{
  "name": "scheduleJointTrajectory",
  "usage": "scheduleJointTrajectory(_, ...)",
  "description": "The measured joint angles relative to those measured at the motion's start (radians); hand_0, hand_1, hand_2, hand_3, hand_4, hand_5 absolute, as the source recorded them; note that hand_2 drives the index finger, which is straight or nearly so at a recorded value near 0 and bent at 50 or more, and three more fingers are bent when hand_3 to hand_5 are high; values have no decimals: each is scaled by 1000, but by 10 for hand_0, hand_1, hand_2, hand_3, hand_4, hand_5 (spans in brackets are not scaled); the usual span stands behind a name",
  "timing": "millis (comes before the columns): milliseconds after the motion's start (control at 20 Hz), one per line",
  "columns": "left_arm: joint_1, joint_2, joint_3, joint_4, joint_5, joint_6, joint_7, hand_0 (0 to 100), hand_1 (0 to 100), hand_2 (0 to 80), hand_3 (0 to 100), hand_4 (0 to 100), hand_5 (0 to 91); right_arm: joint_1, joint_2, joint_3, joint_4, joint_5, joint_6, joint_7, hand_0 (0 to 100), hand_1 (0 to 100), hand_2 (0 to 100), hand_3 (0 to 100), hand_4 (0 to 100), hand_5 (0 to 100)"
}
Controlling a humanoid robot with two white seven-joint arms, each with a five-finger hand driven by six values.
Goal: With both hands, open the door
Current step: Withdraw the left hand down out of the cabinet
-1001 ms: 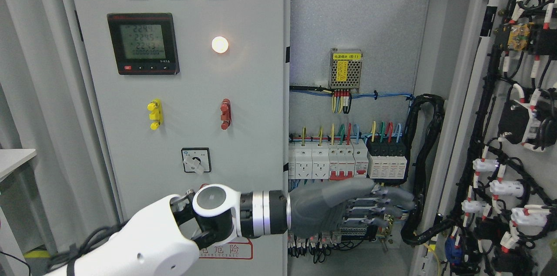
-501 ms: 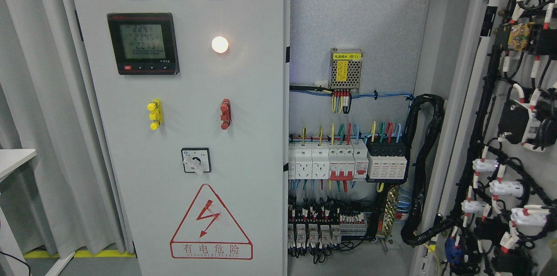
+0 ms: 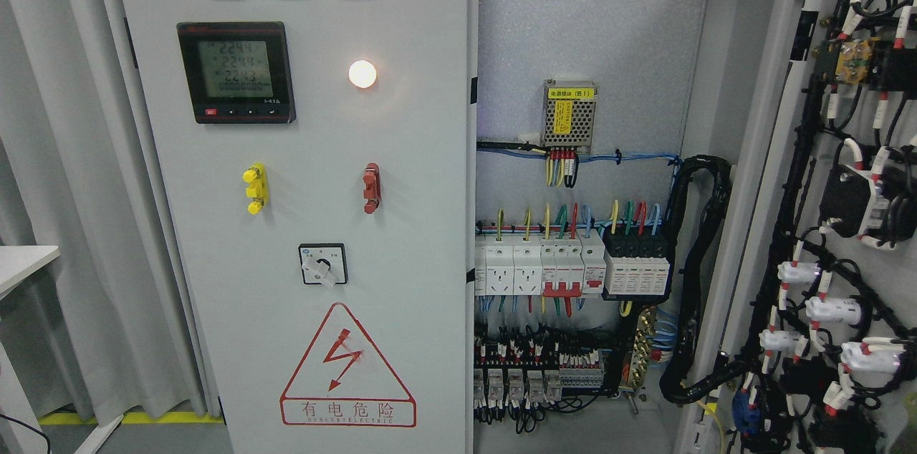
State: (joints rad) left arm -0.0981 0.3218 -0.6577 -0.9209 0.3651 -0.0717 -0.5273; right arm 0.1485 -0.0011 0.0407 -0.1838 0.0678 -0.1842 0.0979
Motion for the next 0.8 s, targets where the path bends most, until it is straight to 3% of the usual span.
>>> scheduleJointTrajectory(250,5,-118,148,358,-18,-26,0,296,0,28,27,38,0,120,-18,20,-313,-3,-8,5,219,0,0,0,0,0)
scheduleJointTrajectory(501,10,-193,239,589,-43,-14,7,296,0,27,27,37,0,211,-43,92,-666,-5,-8,-2,218,0,0,0,0,0)
scheduleJointTrajectory(801,17,-247,308,764,-76,5,261,296,0,27,27,37,0,255,-61,187,-1047,-6,-7,-8,219,0,0,0,0,0)
